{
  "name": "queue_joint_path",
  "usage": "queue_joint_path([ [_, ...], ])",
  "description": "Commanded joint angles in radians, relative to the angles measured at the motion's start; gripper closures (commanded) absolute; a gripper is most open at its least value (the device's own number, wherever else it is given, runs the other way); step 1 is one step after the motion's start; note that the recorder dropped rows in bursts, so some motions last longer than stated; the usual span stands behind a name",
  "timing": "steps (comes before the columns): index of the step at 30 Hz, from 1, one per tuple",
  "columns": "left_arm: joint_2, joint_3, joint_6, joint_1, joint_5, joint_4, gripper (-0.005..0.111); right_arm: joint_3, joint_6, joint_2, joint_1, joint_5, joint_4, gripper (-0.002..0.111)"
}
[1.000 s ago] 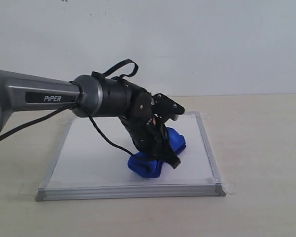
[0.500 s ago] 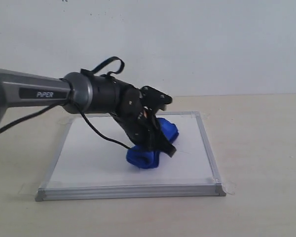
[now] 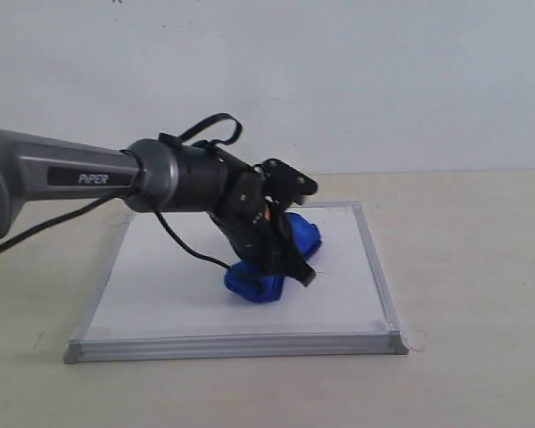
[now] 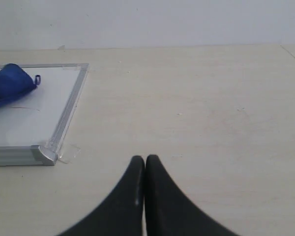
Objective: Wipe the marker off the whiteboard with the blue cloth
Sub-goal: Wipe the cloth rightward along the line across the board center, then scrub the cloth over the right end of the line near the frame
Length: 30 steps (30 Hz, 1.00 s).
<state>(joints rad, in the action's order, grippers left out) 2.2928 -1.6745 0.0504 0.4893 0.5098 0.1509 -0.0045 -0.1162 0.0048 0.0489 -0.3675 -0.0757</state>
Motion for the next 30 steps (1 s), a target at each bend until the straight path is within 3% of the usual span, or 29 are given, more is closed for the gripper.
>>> queue_joint_path([
  [1,0.012,-0.004,-0.059,-0.087,0.043,0.018,0.103,0.005,-0.001,-0.005,-0.008,0.013,-0.006,0.108],
  [5,0.014,-0.004,-0.027,-0.090,0.071,-0.077,0.103,0.005,-0.001,-0.005,-0.008,0.013,-0.006,0.108],
  [10,0.017,-0.004,0.164,0.009,0.057,-0.273,0.103,0.005,-0.001,-0.005,-0.008,0.013,-0.006,0.108],
  [16,0.023,-0.007,0.283,0.119,0.013,-0.294,0.103,0.005,-0.001,-0.005,-0.008,0.013,-0.006,0.108],
  [19,0.027,-0.026,0.274,0.109,-0.036,-0.286,0.103,0.005,-0.001,-0.005,-0.008,0.013,-0.006,0.108],
  [22,0.048,-0.072,0.214,0.057,-0.044,-0.285,0.103,0.005,-0.001,-0.005,-0.008,0.013,-0.006,0.108],
  [30,0.110,-0.145,0.203,-0.071,0.119,-0.282,0.103,0.005,-0.001,-0.005,-0.008,0.013,-0.006,0.108],
])
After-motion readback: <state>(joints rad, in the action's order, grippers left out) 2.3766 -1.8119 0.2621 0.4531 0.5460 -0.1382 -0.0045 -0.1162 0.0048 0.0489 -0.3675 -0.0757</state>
